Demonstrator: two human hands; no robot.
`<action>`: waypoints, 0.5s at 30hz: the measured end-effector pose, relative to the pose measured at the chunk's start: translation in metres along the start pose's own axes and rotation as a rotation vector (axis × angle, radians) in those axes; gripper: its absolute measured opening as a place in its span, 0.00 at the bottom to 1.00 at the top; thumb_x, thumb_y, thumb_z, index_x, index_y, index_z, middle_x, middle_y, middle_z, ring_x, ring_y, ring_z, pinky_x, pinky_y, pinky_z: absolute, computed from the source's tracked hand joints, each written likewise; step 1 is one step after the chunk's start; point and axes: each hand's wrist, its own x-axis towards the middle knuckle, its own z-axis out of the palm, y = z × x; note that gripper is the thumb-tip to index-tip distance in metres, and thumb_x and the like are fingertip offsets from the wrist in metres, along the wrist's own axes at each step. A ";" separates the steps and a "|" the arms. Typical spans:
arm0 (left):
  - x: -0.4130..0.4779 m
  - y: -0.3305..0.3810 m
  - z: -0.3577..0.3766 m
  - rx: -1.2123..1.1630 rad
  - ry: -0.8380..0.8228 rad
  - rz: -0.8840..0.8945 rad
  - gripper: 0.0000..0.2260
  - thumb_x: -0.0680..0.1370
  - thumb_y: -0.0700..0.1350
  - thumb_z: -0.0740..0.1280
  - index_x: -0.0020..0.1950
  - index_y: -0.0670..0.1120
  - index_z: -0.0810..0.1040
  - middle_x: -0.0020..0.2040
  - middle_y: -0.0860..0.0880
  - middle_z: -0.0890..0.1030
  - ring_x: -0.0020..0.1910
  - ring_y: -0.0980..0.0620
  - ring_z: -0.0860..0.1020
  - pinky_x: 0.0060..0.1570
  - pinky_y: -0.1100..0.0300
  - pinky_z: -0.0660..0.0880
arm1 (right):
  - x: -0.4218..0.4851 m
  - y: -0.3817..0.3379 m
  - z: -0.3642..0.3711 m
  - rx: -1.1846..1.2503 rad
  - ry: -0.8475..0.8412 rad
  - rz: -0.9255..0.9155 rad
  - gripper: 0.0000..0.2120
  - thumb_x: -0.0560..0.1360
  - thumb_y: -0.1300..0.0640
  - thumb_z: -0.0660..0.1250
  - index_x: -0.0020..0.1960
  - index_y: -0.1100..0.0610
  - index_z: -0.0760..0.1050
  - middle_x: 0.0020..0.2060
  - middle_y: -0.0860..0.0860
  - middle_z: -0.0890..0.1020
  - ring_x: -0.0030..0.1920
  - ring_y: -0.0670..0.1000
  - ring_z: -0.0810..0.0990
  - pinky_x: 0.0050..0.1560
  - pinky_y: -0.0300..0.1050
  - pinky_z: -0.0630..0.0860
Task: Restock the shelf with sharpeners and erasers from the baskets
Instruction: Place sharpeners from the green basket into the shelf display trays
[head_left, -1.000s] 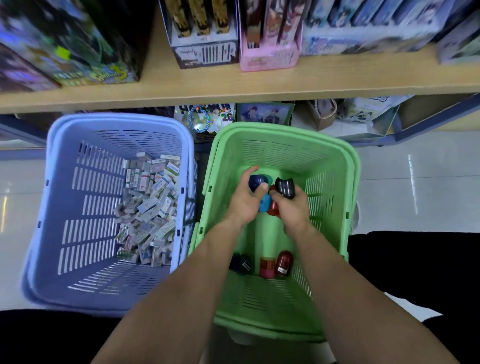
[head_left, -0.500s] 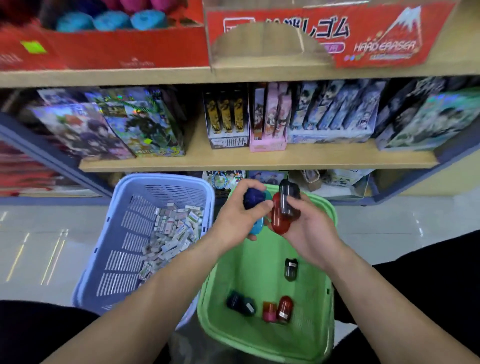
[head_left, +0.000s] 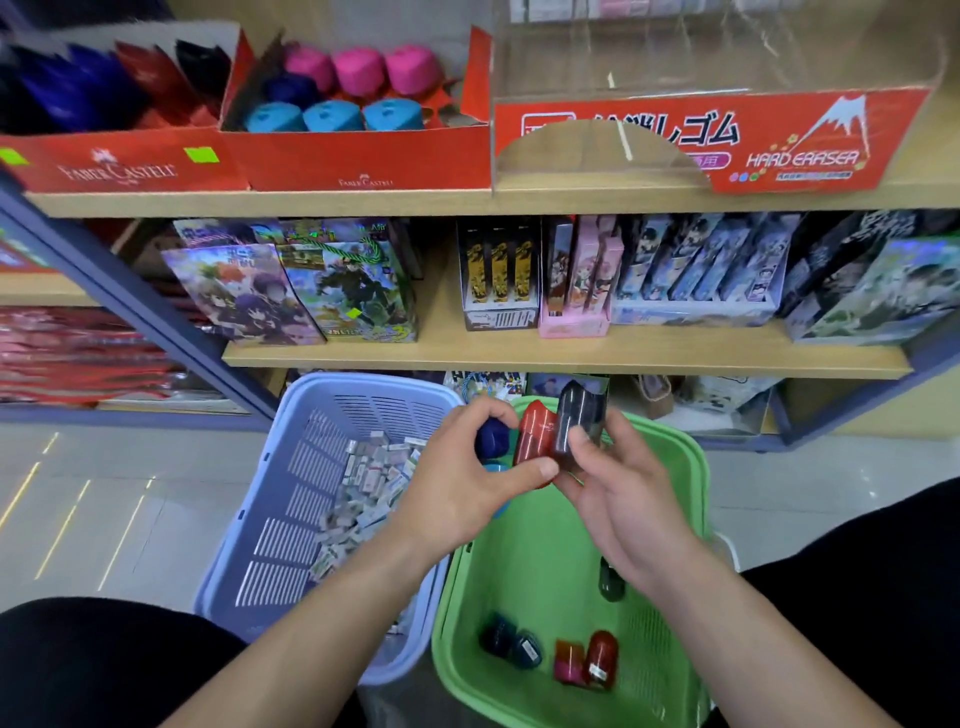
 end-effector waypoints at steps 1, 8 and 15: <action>0.000 -0.003 -0.002 0.001 -0.003 -0.005 0.21 0.62 0.66 0.76 0.50 0.61 0.75 0.46 0.49 0.79 0.43 0.53 0.77 0.49 0.54 0.77 | -0.001 0.001 0.002 -0.023 -0.004 -0.012 0.27 0.74 0.60 0.67 0.72 0.62 0.68 0.64 0.60 0.81 0.61 0.56 0.82 0.63 0.55 0.77; 0.003 -0.002 -0.011 -0.138 -0.046 -0.048 0.16 0.67 0.60 0.77 0.51 0.57 0.79 0.47 0.46 0.83 0.46 0.41 0.82 0.52 0.39 0.79 | 0.011 0.001 0.013 -0.081 -0.003 -0.002 0.34 0.73 0.58 0.68 0.75 0.65 0.63 0.66 0.62 0.78 0.63 0.58 0.81 0.65 0.59 0.76; 0.010 0.007 -0.034 -0.242 0.005 -0.099 0.11 0.73 0.48 0.78 0.51 0.52 0.79 0.45 0.41 0.82 0.39 0.38 0.82 0.43 0.44 0.80 | 0.024 -0.011 0.018 -0.355 0.045 -0.097 0.08 0.80 0.66 0.63 0.55 0.55 0.73 0.45 0.52 0.87 0.44 0.54 0.84 0.46 0.50 0.80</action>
